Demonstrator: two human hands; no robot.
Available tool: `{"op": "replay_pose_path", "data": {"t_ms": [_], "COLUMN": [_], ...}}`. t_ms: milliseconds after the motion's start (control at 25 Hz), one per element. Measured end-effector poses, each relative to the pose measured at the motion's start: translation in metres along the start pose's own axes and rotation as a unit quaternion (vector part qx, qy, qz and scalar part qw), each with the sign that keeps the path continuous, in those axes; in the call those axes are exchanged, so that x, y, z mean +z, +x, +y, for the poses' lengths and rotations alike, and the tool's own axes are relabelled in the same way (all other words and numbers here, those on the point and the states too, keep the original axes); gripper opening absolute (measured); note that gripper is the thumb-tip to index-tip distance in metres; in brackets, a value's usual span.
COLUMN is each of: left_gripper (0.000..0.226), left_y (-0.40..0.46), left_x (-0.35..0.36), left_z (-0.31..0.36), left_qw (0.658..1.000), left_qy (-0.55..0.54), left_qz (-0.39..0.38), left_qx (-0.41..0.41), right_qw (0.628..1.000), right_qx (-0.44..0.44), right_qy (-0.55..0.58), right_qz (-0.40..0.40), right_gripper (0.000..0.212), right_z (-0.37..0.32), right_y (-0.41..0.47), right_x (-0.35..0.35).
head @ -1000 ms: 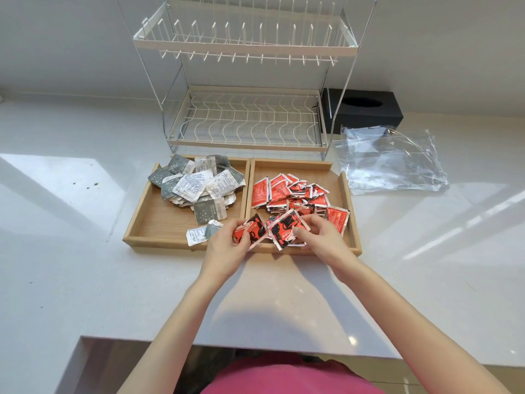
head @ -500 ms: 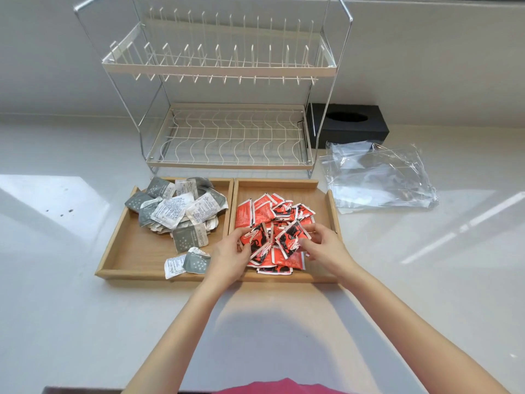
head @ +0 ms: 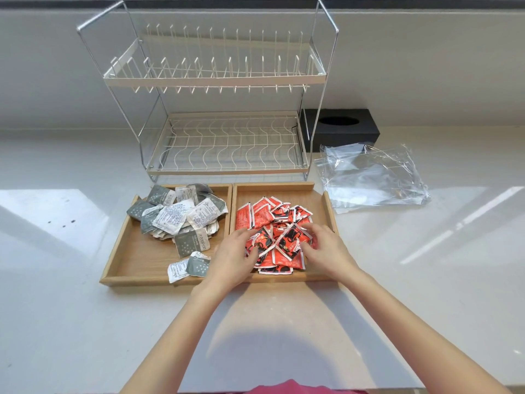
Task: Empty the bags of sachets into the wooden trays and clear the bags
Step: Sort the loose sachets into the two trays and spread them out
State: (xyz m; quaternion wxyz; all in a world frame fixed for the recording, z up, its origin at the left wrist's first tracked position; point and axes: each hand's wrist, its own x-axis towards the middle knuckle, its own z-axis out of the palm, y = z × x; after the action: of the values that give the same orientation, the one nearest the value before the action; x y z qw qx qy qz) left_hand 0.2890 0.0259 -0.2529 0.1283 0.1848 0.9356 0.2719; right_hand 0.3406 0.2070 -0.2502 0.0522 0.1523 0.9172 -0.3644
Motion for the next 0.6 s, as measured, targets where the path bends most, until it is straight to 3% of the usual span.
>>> {"op": "replay_pose_path", "data": {"t_ms": [160,280,600], "left_gripper": [0.047,0.050,0.053], "left_y": [-0.006,-0.010,-0.014], "left_x": [-0.003,-0.008,-0.007], "left_z": [0.004,0.008,0.016], "left_qw": [0.996,0.993,0.986], "left_qy": [0.083,0.107,0.135], "left_qz": [-0.003,-0.007,-0.036], "left_qx": [0.022,0.043,0.093], "right_qw": [0.997,0.997,0.996], "right_qx": [-0.022,-0.010,0.023], "right_qy": [-0.078,-0.075,-0.070], "right_qz": [0.007,0.012,0.053], "right_gripper": [0.056,0.064,0.063], "right_z": [0.001,-0.002,0.006], "right_y": [-0.013,-0.024,-0.046], "right_x": [-0.003,-0.003,0.002]}}
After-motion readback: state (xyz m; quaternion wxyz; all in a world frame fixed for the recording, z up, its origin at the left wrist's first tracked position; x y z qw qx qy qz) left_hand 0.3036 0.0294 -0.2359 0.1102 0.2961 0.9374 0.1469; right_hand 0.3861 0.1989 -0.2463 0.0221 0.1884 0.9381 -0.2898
